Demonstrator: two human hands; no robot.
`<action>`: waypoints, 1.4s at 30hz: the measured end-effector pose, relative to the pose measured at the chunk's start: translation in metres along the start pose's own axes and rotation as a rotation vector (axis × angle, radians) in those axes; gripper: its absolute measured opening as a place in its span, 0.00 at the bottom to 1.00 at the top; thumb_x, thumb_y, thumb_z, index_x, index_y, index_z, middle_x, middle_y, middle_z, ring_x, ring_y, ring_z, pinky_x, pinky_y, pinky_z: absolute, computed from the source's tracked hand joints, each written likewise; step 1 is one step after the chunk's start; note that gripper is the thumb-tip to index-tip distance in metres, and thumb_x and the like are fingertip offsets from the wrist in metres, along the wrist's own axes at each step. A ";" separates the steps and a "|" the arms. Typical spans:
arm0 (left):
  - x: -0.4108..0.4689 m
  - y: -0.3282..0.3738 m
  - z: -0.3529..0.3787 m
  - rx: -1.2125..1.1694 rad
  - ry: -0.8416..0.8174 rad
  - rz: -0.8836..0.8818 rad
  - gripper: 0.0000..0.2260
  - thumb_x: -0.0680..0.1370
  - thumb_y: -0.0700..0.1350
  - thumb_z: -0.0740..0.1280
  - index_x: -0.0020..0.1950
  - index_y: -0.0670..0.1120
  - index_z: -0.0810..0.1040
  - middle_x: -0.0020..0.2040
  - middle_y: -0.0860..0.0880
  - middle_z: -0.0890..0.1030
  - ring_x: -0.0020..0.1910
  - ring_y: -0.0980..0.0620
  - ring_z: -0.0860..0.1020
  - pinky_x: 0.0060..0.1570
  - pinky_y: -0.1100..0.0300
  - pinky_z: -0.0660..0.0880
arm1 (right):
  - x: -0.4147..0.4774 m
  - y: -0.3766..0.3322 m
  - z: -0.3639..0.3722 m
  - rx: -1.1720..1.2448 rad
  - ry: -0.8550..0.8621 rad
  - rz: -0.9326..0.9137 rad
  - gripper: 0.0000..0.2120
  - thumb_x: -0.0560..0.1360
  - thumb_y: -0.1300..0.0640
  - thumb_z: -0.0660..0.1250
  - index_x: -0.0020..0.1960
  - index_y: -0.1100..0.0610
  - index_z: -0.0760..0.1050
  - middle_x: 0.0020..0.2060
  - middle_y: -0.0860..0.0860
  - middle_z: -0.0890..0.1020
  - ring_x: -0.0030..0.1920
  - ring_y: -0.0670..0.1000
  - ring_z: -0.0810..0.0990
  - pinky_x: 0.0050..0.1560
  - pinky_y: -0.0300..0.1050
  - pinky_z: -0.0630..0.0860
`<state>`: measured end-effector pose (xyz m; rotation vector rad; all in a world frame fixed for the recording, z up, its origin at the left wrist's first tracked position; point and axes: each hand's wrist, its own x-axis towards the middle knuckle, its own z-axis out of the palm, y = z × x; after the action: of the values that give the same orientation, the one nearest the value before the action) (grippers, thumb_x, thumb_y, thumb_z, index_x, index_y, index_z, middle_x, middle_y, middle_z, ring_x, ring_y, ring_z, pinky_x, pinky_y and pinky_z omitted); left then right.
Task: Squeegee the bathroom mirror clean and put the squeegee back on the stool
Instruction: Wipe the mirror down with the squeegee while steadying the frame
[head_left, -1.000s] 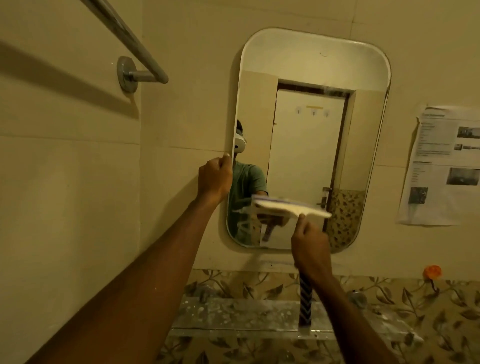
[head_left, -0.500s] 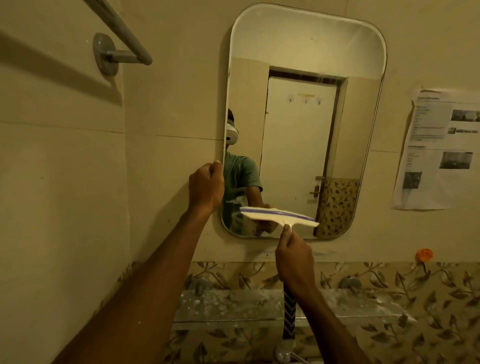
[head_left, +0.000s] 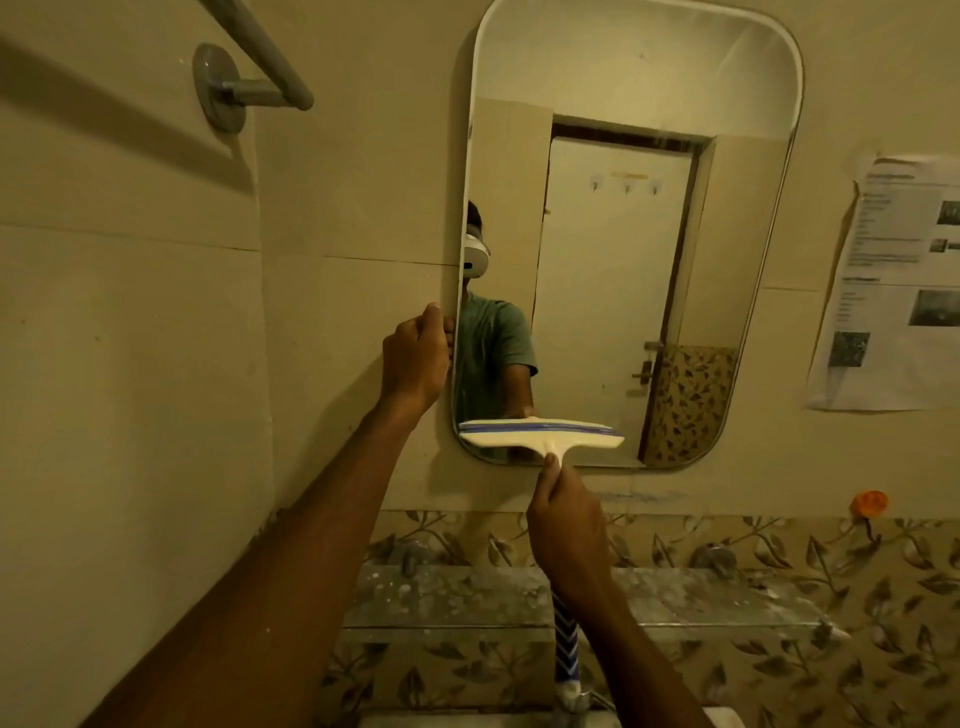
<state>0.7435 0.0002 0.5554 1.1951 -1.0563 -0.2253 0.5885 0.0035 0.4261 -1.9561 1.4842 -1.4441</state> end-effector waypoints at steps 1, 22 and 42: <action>-0.001 -0.001 0.001 0.012 0.009 0.015 0.19 0.82 0.52 0.52 0.37 0.49 0.74 0.45 0.36 0.82 0.46 0.39 0.81 0.52 0.43 0.79 | -0.001 -0.001 -0.001 0.013 0.004 0.002 0.18 0.84 0.49 0.50 0.43 0.54 0.73 0.27 0.48 0.74 0.25 0.43 0.70 0.25 0.33 0.62; -0.006 -0.009 -0.002 0.008 -0.023 -0.035 0.23 0.83 0.55 0.48 0.38 0.48 0.76 0.41 0.44 0.82 0.44 0.43 0.81 0.49 0.51 0.78 | 0.065 -0.064 -0.067 0.144 0.114 -0.140 0.21 0.85 0.50 0.49 0.36 0.52 0.69 0.28 0.48 0.73 0.25 0.45 0.72 0.25 0.41 0.73; -0.009 -0.015 -0.003 -0.068 -0.028 -0.095 0.25 0.83 0.56 0.47 0.44 0.46 0.79 0.46 0.42 0.83 0.47 0.44 0.82 0.56 0.46 0.78 | 0.083 -0.031 -0.087 0.093 0.216 -0.050 0.22 0.84 0.49 0.48 0.36 0.54 0.69 0.30 0.53 0.75 0.29 0.52 0.76 0.28 0.46 0.75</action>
<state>0.7462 0.0015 0.5385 1.1849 -1.0101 -0.3502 0.5306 -0.0262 0.5316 -1.8427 1.4334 -1.7614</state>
